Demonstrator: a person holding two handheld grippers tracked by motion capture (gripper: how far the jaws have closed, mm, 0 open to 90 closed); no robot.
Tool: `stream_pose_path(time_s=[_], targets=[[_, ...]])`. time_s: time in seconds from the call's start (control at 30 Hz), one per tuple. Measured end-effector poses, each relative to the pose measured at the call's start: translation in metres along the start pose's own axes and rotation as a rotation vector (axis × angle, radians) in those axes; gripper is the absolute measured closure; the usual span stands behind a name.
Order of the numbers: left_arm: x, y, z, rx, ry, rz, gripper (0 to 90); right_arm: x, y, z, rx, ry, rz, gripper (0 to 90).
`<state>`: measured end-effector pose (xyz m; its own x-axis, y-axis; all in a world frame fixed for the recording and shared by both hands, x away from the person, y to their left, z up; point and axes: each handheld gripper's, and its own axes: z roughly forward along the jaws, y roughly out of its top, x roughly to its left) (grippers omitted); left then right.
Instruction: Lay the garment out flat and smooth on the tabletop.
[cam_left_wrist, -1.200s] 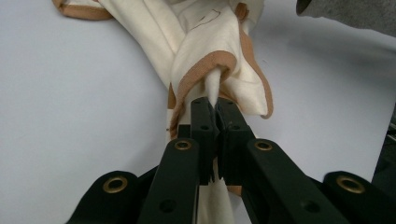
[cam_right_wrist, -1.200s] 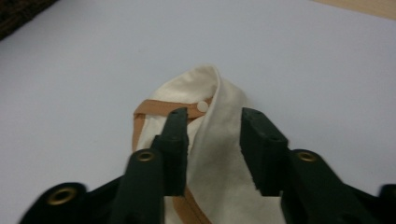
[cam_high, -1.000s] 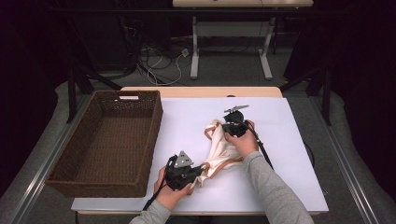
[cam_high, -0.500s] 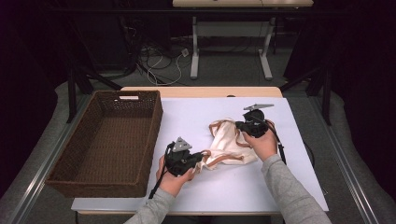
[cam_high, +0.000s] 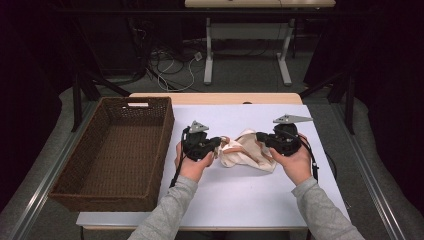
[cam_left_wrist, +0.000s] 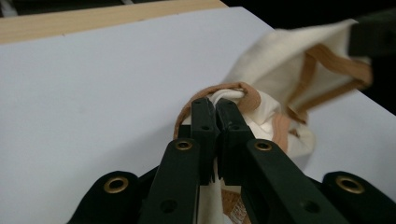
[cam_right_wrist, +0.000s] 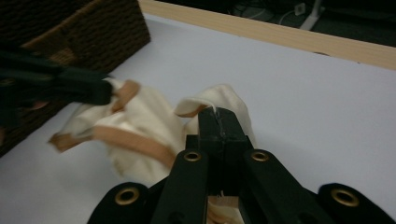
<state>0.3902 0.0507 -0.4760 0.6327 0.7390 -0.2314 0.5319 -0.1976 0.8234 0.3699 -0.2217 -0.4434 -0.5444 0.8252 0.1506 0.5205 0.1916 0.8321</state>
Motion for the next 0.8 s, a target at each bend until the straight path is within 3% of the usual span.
stream_pose_path(time_s=[0.23, 0.43, 0.57, 0.67, 0.8], targets=[[0.01, 0.022, 0.0, -0.034, 0.016, -0.014, 87.0, 0.025, 0.004, -0.016, -0.042, 0.055, -0.049, 90.0], [0.017, 0.038, 0.006, -0.044, 0.015, -0.027, 87.0, 0.039, 0.006, -0.035, -0.097, 0.116, -0.051, 90.0], [0.022, 0.04, 0.016, -0.041, 0.009, -0.033, 87.0, 0.044, -0.002, -0.045, -0.127, 0.143, -0.038, 90.0], [0.023, 0.036, 0.03, -0.008, 0.016, -0.032, 86.9, 0.042, -0.015, -0.048, -0.122, 0.131, -0.027, 90.0], [0.025, 0.026, 0.049, 0.053, 0.036, -0.033, 86.7, 0.027, -0.041, -0.045, -0.096, 0.083, 0.022, 90.0]])
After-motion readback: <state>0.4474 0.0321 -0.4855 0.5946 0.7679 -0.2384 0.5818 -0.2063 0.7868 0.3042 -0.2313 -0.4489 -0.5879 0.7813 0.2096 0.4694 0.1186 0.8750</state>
